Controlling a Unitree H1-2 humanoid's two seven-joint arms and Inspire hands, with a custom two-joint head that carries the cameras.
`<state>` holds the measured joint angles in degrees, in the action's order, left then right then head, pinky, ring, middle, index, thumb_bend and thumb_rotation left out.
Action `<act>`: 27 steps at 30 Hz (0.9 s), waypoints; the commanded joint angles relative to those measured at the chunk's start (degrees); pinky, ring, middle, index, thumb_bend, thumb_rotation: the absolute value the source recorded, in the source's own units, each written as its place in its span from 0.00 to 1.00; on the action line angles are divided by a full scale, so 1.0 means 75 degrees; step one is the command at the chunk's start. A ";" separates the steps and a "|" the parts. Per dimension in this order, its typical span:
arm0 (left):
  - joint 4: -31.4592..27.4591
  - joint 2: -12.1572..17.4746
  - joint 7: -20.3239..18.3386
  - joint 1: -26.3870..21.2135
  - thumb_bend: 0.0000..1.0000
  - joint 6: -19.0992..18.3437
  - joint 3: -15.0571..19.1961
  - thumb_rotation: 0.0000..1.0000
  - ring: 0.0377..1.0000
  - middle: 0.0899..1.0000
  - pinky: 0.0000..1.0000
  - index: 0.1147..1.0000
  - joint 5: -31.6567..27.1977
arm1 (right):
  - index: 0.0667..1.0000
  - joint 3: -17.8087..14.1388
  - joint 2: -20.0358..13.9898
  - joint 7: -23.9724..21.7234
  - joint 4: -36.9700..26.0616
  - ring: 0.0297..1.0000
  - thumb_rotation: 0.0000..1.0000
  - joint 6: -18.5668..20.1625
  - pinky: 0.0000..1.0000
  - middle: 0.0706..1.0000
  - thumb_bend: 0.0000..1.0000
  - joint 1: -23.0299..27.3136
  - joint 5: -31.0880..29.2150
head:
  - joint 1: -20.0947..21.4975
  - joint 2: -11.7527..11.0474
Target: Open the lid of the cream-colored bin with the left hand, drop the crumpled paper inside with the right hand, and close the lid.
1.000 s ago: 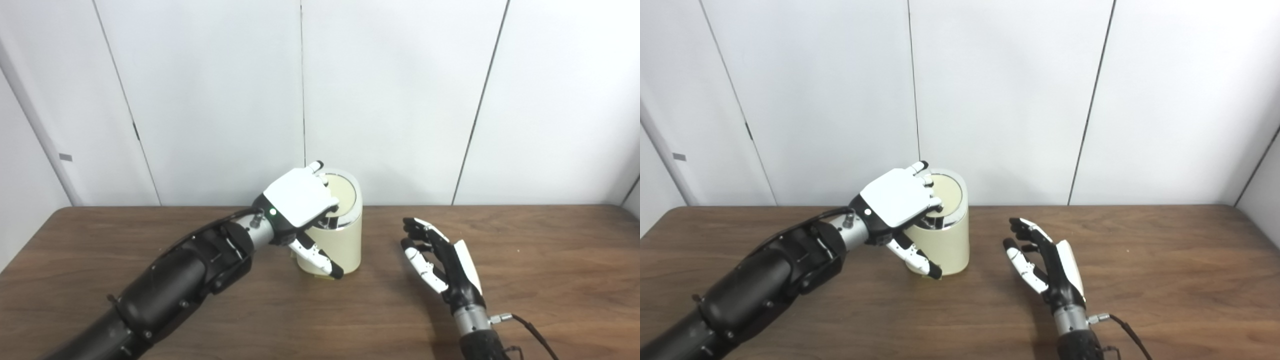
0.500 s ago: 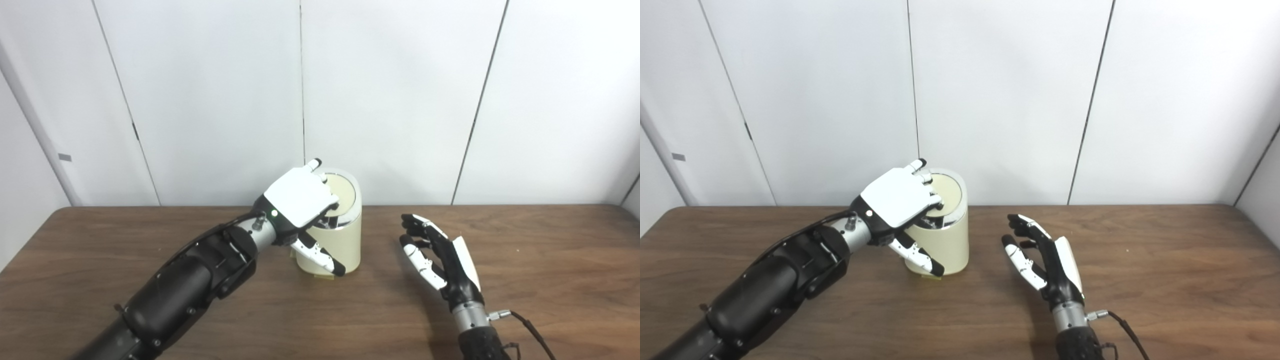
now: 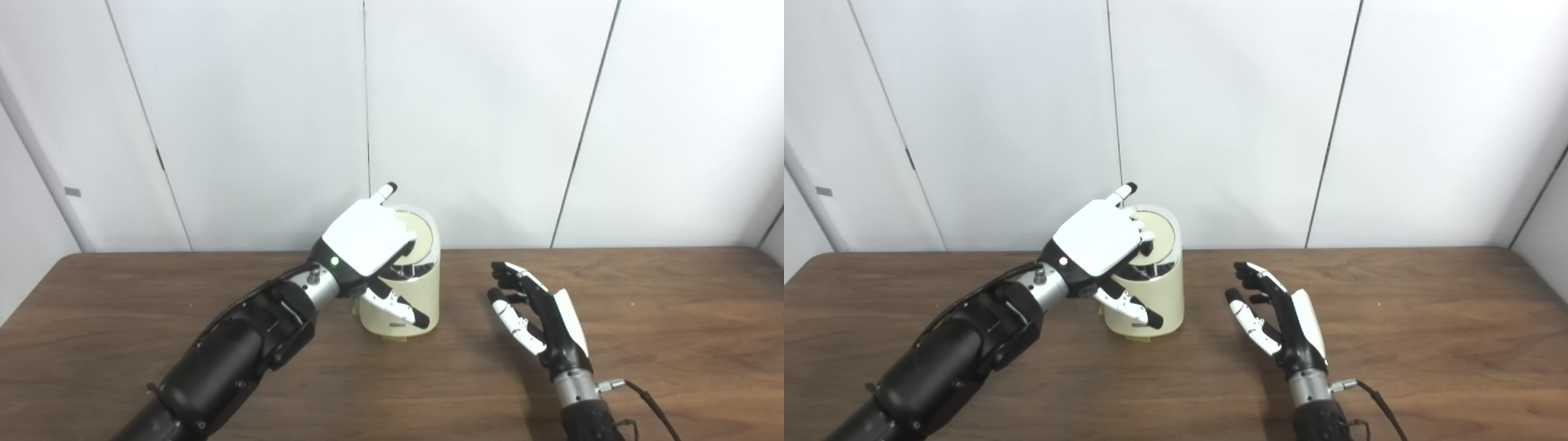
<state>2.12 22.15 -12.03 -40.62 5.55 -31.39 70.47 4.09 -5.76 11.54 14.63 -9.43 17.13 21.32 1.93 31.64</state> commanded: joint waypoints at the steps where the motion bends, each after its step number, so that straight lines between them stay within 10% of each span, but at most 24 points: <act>1: -0.0008 -0.0055 -0.0132 -0.0216 0.93 -0.0183 0.0265 1.00 0.78 0.69 1.00 0.66 -0.0130 | 0.78 -0.0018 0.0014 0.0088 -0.0200 0.77 0.75 -0.0230 0.69 0.77 0.20 0.0324 -0.0017 | 0.0010 0.0012; 27: -0.0651 -0.0411 -0.0640 -0.0324 0.96 -0.0730 0.1168 1.00 0.86 0.80 1.00 0.78 -0.0155 | 0.77 -0.0019 0.0027 0.0116 -0.0167 0.77 0.76 -0.0316 0.69 0.77 0.19 0.0340 0.0012 | 0.0031 0.0016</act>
<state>-0.24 19.27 -18.85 -40.54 1.30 -24.72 69.94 4.09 -5.31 11.68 14.75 -9.52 17.16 21.49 2.11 31.73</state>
